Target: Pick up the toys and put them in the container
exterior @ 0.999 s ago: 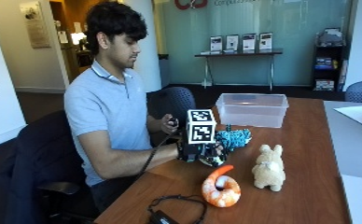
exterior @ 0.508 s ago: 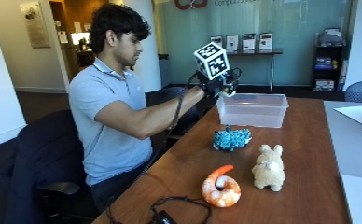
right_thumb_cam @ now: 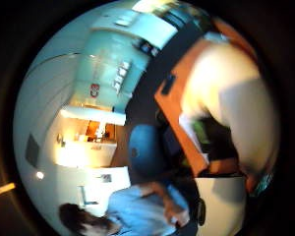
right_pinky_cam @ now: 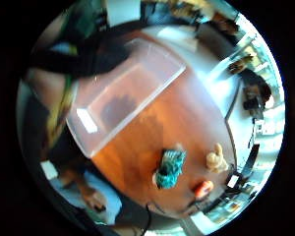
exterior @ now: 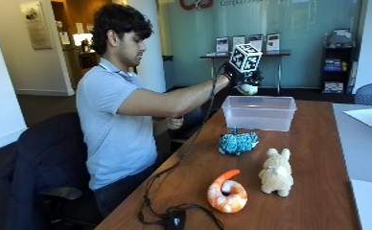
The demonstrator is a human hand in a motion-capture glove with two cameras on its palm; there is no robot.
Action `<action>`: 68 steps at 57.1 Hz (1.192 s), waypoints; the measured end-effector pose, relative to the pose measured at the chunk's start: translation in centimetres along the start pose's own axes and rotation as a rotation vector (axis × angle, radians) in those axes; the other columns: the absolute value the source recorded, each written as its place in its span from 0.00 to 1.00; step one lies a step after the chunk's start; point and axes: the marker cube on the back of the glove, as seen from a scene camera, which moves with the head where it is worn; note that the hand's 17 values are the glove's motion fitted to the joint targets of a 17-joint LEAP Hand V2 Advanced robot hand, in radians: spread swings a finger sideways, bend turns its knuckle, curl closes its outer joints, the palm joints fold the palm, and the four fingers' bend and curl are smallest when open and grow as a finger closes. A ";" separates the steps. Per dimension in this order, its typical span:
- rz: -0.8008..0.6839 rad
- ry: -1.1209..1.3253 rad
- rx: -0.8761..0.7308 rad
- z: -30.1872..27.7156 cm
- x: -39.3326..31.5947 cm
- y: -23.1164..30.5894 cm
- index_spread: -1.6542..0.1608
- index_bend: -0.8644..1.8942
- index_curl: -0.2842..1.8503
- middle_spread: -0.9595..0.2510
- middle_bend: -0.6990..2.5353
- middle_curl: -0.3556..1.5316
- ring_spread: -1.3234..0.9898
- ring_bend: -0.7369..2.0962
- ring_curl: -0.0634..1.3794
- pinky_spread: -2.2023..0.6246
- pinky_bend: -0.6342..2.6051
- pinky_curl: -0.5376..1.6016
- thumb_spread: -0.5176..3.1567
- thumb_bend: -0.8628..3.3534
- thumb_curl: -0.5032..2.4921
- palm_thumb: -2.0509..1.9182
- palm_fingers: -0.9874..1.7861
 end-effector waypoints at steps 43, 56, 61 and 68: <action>0.622 0.393 -0.180 11.2 19.4 17.0 0.75 0.33 0.18 0.84 0.28 0.34 0.57 0.48 0.26 0.71 0.63 0.47 0.55 0.24 0.23 0.52 0.35; 0.443 0.285 0.130 8.6 18.3 16.4 0.75 0.37 0.15 0.80 0.32 0.38 0.49 0.68 0.35 0.66 0.64 0.45 0.60 0.33 0.28 0.64 0.58; 0.405 0.198 0.157 6.2 18.1 16.1 0.75 0.40 0.17 0.79 0.33 0.39 0.49 0.68 0.37 0.66 0.61 0.44 0.58 0.35 0.31 0.68 0.62; 0.377 -0.007 0.181 2.9 16.9 13.8 0.76 0.41 0.20 0.77 0.33 0.40 0.48 0.67 0.38 0.65 0.59 0.43 0.57 0.37 0.34 0.71 0.64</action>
